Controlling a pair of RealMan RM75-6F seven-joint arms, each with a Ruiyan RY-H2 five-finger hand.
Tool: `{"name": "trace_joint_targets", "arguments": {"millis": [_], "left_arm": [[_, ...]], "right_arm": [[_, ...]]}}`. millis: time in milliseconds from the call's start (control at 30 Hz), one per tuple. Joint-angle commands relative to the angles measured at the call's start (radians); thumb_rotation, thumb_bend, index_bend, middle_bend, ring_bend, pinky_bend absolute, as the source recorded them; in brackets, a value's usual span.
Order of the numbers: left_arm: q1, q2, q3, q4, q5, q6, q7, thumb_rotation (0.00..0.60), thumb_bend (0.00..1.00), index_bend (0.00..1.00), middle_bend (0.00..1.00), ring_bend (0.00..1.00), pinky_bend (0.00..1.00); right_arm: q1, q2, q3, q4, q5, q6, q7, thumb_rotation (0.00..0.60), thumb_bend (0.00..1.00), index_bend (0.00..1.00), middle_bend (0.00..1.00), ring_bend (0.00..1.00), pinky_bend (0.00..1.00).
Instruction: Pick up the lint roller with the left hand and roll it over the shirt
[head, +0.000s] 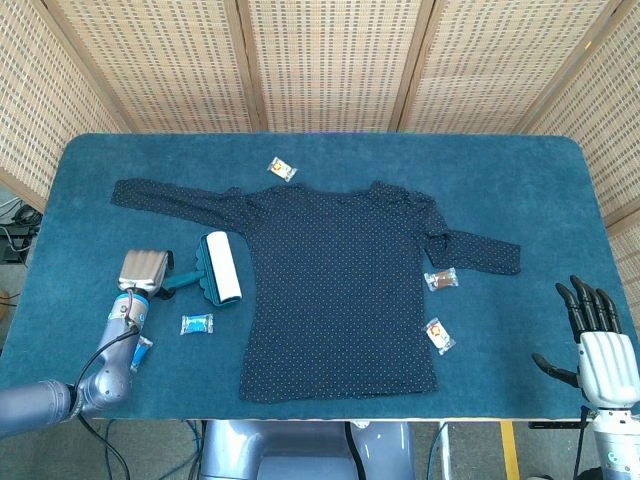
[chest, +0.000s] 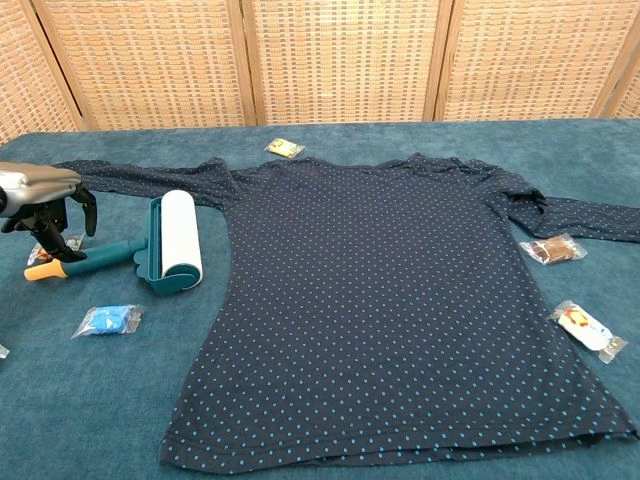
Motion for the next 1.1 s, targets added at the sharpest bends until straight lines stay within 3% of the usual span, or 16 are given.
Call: {"name": "trace_joint_targets", "arguments": {"millis": [33,767,867,1000,1100], "left_arm": [[-0.005,-0.013,0.005,0.013,-0.006,0.0,0.002,0.6,0.3,0.41,0.89,0.82,0.73],[-0.035,-0.123,0.017,0.129,-0.031,-0.008,0.019,0.6,0.33,0.47,0.89,0.82,0.73],[-0.037,-0.138,0.024,0.146,-0.026,-0.005,0.031,0.6,0.51,0.56,0.89,0.82,0.73],[-0.033,-0.159,0.032,0.166,0.011,0.012,0.029,0.6,0.79,0.76,0.89,0.82,0.73],[-0.026,-0.163,0.032,0.167,0.052,0.029,0.013,0.6,0.88,0.83,0.9,0.82,0.73]], "right_arm": [[-0.002,0.002,0.0,-0.003,-0.004,0.005,0.001,0.6,0.13,0.0,0.0,0.0,0.0],[-0.012,0.015,-0.003,-0.024,-0.028,0.034,0.009,0.6,0.13,0.01,0.0,0.0,0.0],[-0.012,0.014,-0.004,-0.024,-0.03,0.034,0.007,0.6,0.13,0.01,0.0,0.0,0.0],[-0.013,0.013,-0.003,-0.023,-0.031,0.038,0.01,0.6,0.13,0.01,0.0,0.0,0.0],[-0.012,0.013,-0.002,-0.021,-0.029,0.036,0.013,0.6,0.13,0.01,0.0,0.0,0.0]]}}
